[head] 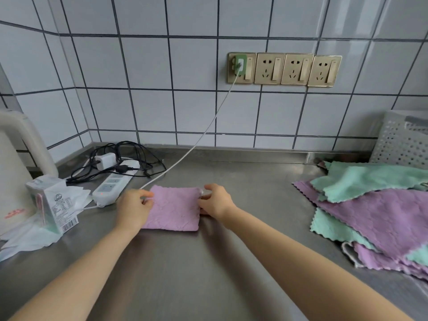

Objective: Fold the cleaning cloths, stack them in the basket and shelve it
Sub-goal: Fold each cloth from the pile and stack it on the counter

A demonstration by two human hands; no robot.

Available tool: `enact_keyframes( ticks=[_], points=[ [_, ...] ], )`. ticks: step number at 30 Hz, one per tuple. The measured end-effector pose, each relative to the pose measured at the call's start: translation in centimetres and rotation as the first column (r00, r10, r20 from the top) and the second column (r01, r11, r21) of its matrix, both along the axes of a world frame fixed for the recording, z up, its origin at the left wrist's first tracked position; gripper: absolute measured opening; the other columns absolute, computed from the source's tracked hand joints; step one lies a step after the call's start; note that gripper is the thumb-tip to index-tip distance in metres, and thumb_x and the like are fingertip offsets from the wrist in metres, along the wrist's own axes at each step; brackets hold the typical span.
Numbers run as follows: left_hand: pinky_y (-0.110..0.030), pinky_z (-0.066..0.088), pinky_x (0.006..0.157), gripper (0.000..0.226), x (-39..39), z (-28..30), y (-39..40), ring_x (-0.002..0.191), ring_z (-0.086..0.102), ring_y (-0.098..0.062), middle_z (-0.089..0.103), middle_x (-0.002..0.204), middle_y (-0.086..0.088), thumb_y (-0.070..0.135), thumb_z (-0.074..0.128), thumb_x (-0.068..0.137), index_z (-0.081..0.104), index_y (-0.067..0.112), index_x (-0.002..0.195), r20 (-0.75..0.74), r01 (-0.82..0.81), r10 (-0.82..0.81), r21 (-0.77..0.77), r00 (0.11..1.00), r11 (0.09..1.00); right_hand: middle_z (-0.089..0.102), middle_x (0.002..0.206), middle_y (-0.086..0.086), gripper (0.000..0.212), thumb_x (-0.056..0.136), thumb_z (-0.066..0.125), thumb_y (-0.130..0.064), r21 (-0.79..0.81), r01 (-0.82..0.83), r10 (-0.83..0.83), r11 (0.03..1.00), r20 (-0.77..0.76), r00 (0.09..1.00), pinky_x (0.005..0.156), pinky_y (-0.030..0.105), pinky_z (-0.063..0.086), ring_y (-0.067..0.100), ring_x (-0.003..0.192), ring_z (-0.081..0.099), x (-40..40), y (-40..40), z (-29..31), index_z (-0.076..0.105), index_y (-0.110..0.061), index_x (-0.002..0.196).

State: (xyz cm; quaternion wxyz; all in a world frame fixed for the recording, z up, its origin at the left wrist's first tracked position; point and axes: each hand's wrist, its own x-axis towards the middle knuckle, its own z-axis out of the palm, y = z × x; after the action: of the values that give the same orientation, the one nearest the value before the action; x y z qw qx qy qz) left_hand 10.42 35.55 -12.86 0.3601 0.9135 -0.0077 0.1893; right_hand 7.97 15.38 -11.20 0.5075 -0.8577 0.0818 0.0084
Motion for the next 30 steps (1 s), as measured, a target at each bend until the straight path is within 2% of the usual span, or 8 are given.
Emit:
enact_keyframes(
  ticks=[4, 6, 9, 11, 15, 18, 26, 30],
  points=[
    [-0.030, 0.035, 0.099, 0.028, -1.6, 0.8, -0.8, 0.110, 0.058, -0.031, 0.063, 0.117, -0.016, -0.004, 0.058, 0.082, 0.070, 0.001, 0.107, -0.011, 0.052, -0.051, 0.136, 0.999, 0.989, 0.060, 0.120, 0.010, 0.051, 0.084, 0.056, -0.009, 0.042, -0.033, 0.032, 0.999, 0.020, 0.999, 0.085, 0.037, 0.056, 0.026, 0.088, 0.066, -2.9, -2.4, 0.9, 0.046, -0.010, 0.134],
    [-0.029, 0.033, 0.103, 0.030, -2.8, 1.4, -1.9, 0.114, 0.056, -0.030, 0.064, 0.119, -0.014, -0.008, 0.057, 0.081, 0.070, 0.002, 0.107, 0.042, 0.103, -0.110, 0.149, 0.993, 0.983, 0.061, 0.119, 0.007, 0.046, 0.085, 0.055, -0.008, -0.022, -0.057, 0.058, 0.998, 0.053, 0.997, 0.083, 0.034, 0.056, 0.022, 0.087, 0.064, -4.6, -4.5, 1.5, 0.050, -0.011, 0.131],
    [-0.029, 0.041, 0.094, 0.032, -5.0, 2.7, -5.1, 0.102, 0.062, -0.027, 0.070, 0.106, -0.010, -0.011, 0.055, 0.080, 0.072, 0.006, 0.103, 0.092, 0.208, -0.222, 0.138, 0.971, 0.968, 0.066, 0.111, 0.002, 0.041, 0.086, 0.054, -0.010, -0.186, -0.056, 0.081, 0.981, 0.127, 0.989, 0.087, 0.028, 0.052, 0.017, 0.093, 0.063, -7.7, -8.4, 2.6, 0.055, -0.013, 0.127],
    [-0.023, 0.042, 0.081, 0.032, -7.1, 3.6, -8.3, 0.087, 0.061, -0.016, 0.068, 0.097, -0.003, -0.007, 0.054, 0.084, 0.071, 0.011, 0.105, 0.041, 0.295, -0.301, 0.111, 0.953, 0.949, 0.067, 0.104, -0.002, 0.038, 0.085, 0.054, -0.010, -0.262, -0.031, 0.075, 0.965, 0.159, 0.984, 0.086, 0.025, 0.051, 0.014, 0.090, 0.063, -10.1, -11.3, 3.1, 0.058, -0.015, 0.123],
    [-0.027, 0.042, 0.089, 0.027, -9.5, 3.8, -15.1, 0.104, 0.062, -0.019, 0.070, 0.108, 0.001, 0.009, 0.061, 0.084, 0.072, 0.024, 0.104, 0.088, 0.364, -0.381, 0.160, 0.920, 0.917, 0.071, 0.101, -0.002, 0.032, 0.085, 0.053, -0.007, -0.396, 0.042, 0.049, 0.917, 0.216, 0.975, 0.090, 0.023, 0.049, 0.013, 0.094, 0.066, -14.9, -17.1, 3.8, 0.063, -0.014, 0.115],
    [-0.028, 0.044, 0.089, 0.023, -10.7, 3.7, -20.4, 0.101, 0.064, -0.019, 0.071, 0.103, 0.003, 0.012, 0.063, 0.082, 0.073, 0.025, 0.099, 0.096, 0.455, -0.470, 0.149, 0.877, 0.878, 0.071, 0.103, -0.003, 0.029, 0.088, 0.053, -0.008, -0.487, 0.094, 0.012, 0.868, 0.210, 0.978, 0.089, 0.017, 0.047, 0.010, 0.096, 0.065, -17.4, -21.7, 4.5, 0.065, -0.014, 0.113],
    [-0.033, 0.049, 0.090, 0.024, -11.9, 2.0, -32.9, 0.102, 0.062, -0.015, 0.068, 0.111, 0.003, 0.021, 0.061, 0.086, 0.068, 0.026, 0.109, 0.047, 0.646, -0.652, 0.106, 0.756, 0.756, 0.069, 0.113, 0.004, 0.027, 0.092, 0.053, -0.008, -0.701, 0.303, -0.117, 0.645, 0.302, 0.946, 0.093, 0.030, 0.049, 0.019, 0.102, 0.064, -18.8, -34.1, 6.6, 0.065, -0.012, 0.116],
    [-0.027, 0.034, 0.108, 0.042, -11.0, 1.5, -37.7, 0.124, 0.046, -0.017, 0.048, 0.134, -0.001, 0.012, 0.056, 0.090, 0.050, 0.012, 0.132, -0.045, 0.724, -0.728, 0.163, 0.684, 0.670, 0.064, 0.120, 0.006, 0.033, 0.091, 0.049, -0.004, -0.762, 0.352, -0.157, 0.543, 0.319, 0.935, 0.096, 0.036, 0.047, 0.022, 0.111, 0.058, -17.3, -38.0, 6.9, 0.062, -0.011, 0.120]
  ],
)
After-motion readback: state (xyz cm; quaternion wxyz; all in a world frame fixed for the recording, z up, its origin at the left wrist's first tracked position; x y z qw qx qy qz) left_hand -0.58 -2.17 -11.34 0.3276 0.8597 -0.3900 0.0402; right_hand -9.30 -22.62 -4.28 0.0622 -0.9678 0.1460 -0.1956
